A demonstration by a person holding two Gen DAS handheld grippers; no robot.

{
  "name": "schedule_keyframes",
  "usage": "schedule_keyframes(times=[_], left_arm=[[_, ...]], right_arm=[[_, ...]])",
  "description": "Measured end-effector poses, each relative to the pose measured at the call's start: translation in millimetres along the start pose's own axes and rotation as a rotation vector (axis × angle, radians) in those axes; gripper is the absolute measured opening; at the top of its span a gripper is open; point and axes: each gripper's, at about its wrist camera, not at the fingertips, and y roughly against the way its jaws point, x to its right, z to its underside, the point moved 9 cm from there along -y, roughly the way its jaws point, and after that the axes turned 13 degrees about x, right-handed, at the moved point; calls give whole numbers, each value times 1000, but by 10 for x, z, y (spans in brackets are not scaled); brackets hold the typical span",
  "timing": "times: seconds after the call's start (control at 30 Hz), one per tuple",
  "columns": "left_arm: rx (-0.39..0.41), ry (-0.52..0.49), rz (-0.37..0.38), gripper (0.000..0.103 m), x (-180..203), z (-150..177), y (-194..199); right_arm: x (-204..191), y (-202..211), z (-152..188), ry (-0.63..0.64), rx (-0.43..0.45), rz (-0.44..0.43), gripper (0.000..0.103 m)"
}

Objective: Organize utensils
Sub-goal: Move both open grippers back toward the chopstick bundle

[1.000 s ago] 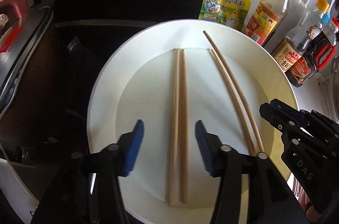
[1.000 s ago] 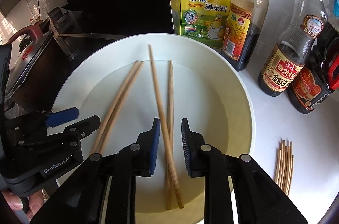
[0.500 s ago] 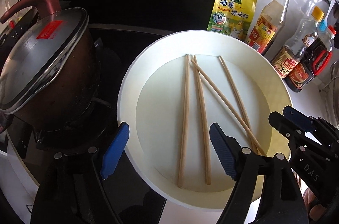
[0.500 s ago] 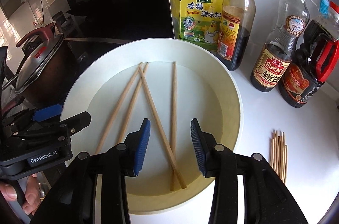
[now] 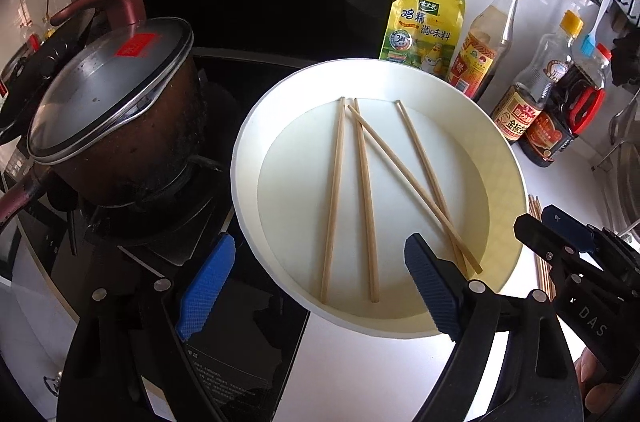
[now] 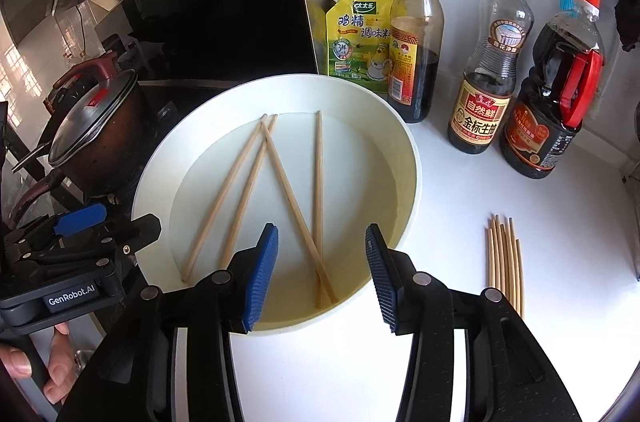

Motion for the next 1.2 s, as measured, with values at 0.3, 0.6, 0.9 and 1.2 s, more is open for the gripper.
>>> schedule_keyframes(times=[0.3,0.6,0.9,1.2], left_arm=[[2,-10,15,85,282,179,222],[-6,-69,48,87,736,383,357],[-35,-132,117,87,1382,567,349],[-20,-161,208,89,2003,767,346]], right_arm=[[274,316,230,-23,-13,13,52],[843,667,458,-75,-12,65,53],[1574,988,845,-155,-12,173,53],[2154,1108,1191,-183,-45,235,56]])
